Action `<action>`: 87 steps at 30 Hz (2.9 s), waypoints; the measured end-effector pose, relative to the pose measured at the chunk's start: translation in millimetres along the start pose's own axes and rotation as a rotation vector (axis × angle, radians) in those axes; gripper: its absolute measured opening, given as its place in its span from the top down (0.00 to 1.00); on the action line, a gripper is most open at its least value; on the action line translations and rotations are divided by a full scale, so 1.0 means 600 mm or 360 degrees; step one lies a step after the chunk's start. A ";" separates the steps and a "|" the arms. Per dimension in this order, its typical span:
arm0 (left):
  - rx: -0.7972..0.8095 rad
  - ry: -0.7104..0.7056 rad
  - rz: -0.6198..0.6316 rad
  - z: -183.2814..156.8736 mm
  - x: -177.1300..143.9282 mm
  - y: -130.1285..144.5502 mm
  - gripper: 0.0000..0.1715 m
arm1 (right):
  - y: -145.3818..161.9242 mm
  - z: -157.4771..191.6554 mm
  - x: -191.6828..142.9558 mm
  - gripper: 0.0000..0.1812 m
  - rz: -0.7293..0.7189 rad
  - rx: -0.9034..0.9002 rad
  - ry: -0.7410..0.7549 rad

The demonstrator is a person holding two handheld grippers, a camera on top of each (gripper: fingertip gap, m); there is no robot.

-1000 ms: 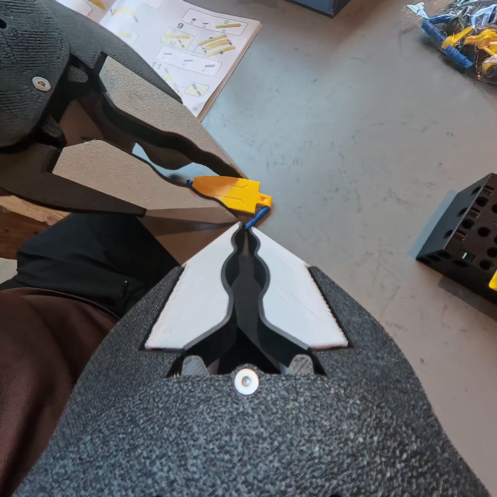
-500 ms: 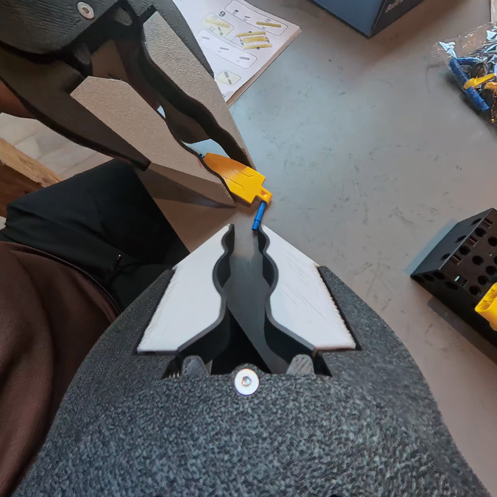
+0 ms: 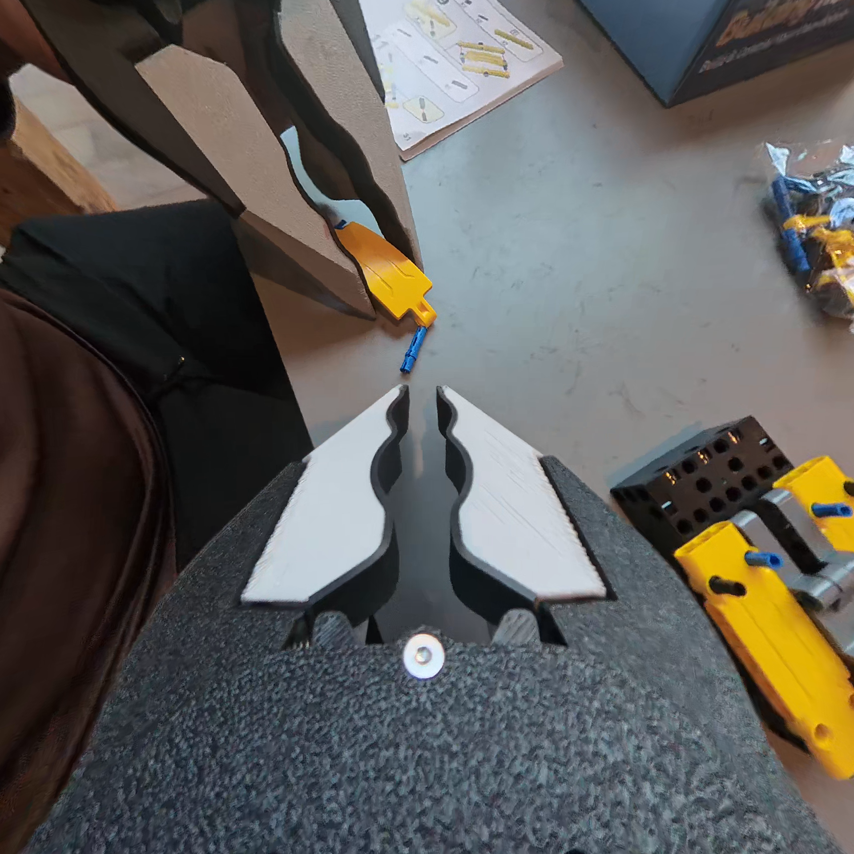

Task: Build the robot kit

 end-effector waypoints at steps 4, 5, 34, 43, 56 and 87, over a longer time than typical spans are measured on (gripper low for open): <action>0.0005 -0.0010 -0.0001 -0.001 0.001 0.000 0.86 | -0.005 -0.006 0.009 0.97 0.0038 -0.0165 -0.0132; 0.0006 -0.0017 -0.0002 -0.001 0.001 -0.001 0.86 | -0.005 -0.008 0.013 0.97 0.0056 -0.0174 -0.0160; -0.0021 -0.0051 -0.0009 -0.002 0.004 -0.003 0.86 | -0.011 0.007 0.030 1.00 0.0007 -0.0477 -0.0172; -0.0115 -0.0068 -0.0012 0.012 -0.001 0.000 0.86 | -0.013 0.015 0.023 0.93 0.0024 -0.0448 -0.0146; -0.0125 -0.0104 -0.0007 0.018 -0.006 0.004 0.86 | -0.019 0.015 0.039 0.98 0.0049 0.0055 -0.0096; -0.0087 -0.0102 -0.0015 0.011 -0.005 0.004 0.86 | -0.028 0.021 0.055 0.99 -0.0081 0.0564 0.0235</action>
Point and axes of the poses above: each gripper's, where its closed fingertips meet, x out along the fingers, y out of its underside, z = x × y across the jaws, the point moved 7 cm from there along -x, back along the fingers, and after that the axes turned 1 degree about -x, right-handed, at the moved point
